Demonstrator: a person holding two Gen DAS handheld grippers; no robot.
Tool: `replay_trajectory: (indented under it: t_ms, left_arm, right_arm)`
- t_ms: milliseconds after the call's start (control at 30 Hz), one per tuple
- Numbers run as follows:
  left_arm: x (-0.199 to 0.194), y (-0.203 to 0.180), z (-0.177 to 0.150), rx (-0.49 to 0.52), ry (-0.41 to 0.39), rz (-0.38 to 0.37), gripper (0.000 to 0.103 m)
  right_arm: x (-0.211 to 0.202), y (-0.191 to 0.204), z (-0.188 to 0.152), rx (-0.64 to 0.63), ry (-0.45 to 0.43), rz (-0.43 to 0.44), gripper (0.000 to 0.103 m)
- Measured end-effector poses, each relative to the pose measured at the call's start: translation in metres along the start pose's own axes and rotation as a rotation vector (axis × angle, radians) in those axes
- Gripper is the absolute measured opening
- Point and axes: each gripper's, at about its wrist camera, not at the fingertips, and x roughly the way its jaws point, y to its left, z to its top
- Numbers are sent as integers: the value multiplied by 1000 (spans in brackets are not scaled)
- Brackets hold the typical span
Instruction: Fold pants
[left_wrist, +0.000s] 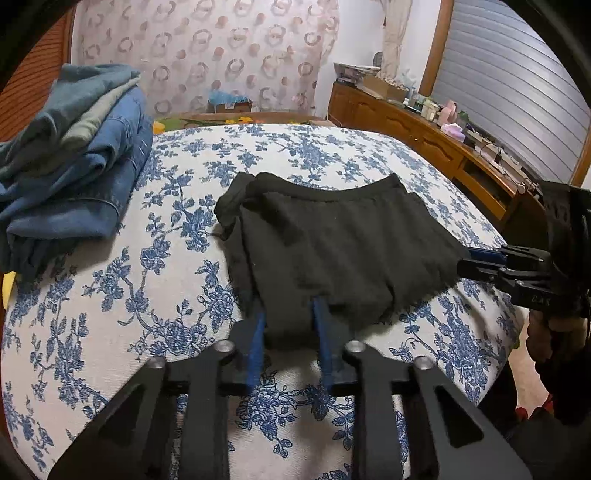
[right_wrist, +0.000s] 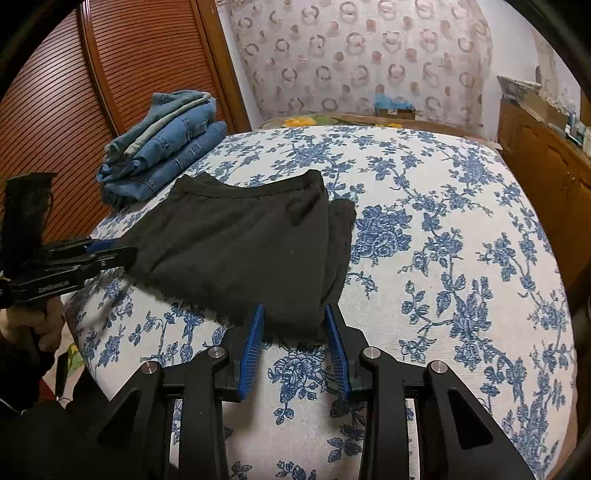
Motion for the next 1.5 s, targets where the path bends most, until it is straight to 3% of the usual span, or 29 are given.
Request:
replay_trajectory:
  t_ms: [67,167,833,1133,1333,1400,1467,1500]
  left_arm:
    - [-6,-2,1,0,-23,3,16]
    - [-19,0,5,-14,-76,0,14]
    - [-50,-30,-19,5,-32,-22,15]
    - [-36,-30,-24,-8,7,16,18]
    - [-37,-29,-23,-7,-1,54,35]
    - [-38,-27,-21,-9,-8,60,51]
    - [-38,-25,-20,-13,-12,55,56]
    - [-37,-24,-20,-17,-8,51,70]
  right_arm:
    - [0,0,-2,-5,-8,6,15]
    - [-10,-2,-3,-13,-47,-3,7]
    - [-53,-2,-27,-26,-35,42,6]
    - [-59,-7,-32,-8,-28,37,6]
    - [-62,-9,-29,-4,-37,14,8]
    - [-61,-8,-27,-6,-39,8,9]
    - [-59,-7,-24,-6,-45,5,10]
    - [-58,-6,-22,-4,-49,4,12]
